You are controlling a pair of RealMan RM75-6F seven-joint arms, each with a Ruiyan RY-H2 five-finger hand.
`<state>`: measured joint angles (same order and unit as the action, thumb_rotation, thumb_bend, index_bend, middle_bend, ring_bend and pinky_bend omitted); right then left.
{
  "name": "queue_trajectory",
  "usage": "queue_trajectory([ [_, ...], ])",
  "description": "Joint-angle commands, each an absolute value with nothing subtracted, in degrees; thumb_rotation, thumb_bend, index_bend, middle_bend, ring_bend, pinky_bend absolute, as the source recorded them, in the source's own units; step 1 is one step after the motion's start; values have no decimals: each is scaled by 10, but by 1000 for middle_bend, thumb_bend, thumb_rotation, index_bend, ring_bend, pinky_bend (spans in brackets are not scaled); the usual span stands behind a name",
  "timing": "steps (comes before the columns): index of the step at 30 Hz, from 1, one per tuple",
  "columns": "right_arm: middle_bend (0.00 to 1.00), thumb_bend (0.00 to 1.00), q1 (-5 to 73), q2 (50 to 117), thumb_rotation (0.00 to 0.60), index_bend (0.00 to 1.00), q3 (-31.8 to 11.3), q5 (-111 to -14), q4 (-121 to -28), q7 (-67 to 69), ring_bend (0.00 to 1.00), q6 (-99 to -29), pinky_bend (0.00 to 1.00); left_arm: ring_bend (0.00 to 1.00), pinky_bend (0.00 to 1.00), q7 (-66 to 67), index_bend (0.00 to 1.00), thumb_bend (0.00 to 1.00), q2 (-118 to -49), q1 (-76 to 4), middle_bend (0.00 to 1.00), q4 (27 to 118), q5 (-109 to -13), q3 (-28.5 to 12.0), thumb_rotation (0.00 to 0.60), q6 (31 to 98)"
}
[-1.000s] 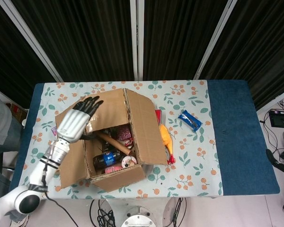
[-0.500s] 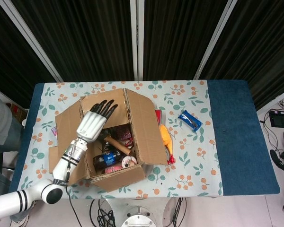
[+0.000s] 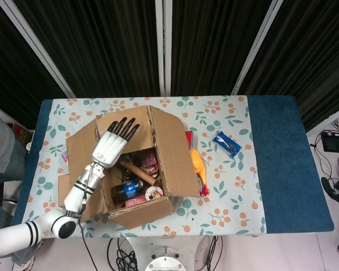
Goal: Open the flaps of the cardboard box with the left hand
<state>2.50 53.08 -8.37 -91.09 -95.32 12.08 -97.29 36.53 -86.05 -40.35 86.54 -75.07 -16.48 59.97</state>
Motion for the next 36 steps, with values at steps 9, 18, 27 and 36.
queue_trajectory([
  [9, 0, 212, 21, 530, 600, 0, -85, -905, -950, 127, 0, -976, 0, 41, 184, 442, 0, 98, -883, -420, 0, 796, -751, -176, 600, 677],
  [18, 0, 212, 24, 532, 600, 0, -85, -908, -949, 125, 0, -972, 0, 40, 184, 436, 0, 138, -867, -441, 0, 787, -771, -200, 600, 715],
  [27, 0, 212, 21, 518, 600, 0, -84, -918, -964, 109, 0, -981, 0, 25, 170, 340, 0, 137, -918, -539, 0, 557, -787, -238, 600, 685],
  [36, 0, 212, 12, 502, 600, 0, -89, -914, -986, 102, 0, -997, 0, 9, 159, 217, 0, 151, -1019, -665, 0, 252, -780, -237, 600, 589],
])
